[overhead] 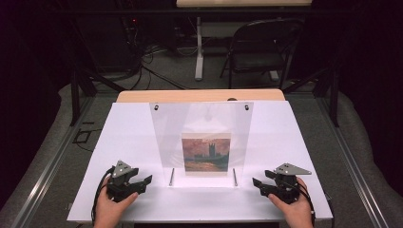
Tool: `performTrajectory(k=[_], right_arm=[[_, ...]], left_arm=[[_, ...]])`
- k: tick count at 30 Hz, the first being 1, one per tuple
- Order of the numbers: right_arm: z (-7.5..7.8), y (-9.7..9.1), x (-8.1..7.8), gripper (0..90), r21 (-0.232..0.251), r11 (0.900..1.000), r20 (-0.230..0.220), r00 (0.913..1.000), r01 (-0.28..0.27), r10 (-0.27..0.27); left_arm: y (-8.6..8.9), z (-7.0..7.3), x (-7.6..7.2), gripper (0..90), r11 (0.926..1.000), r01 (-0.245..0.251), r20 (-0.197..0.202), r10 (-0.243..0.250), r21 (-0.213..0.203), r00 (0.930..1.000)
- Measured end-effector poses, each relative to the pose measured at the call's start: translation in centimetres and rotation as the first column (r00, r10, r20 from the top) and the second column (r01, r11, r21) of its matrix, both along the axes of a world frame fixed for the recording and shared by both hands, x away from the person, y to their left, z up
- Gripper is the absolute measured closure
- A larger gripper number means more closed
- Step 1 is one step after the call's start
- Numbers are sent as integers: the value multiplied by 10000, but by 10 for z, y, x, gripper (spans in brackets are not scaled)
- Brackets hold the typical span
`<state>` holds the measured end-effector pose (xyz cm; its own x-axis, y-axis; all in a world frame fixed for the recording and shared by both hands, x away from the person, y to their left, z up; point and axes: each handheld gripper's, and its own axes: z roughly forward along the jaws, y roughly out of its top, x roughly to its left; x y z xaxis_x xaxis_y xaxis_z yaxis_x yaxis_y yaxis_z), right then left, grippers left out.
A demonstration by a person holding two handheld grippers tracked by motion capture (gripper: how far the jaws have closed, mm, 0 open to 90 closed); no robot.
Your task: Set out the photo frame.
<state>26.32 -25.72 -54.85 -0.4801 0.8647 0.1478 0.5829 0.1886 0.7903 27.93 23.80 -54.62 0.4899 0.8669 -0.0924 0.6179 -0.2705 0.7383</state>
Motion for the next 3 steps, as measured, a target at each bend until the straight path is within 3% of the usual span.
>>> performTrajectory(k=[3], right_arm=[[0,-1,0,376,21,10000,16,10000,38,-38]], left_arm=[[0,0,0,357,10000,-10,5,10,-18,10000]])
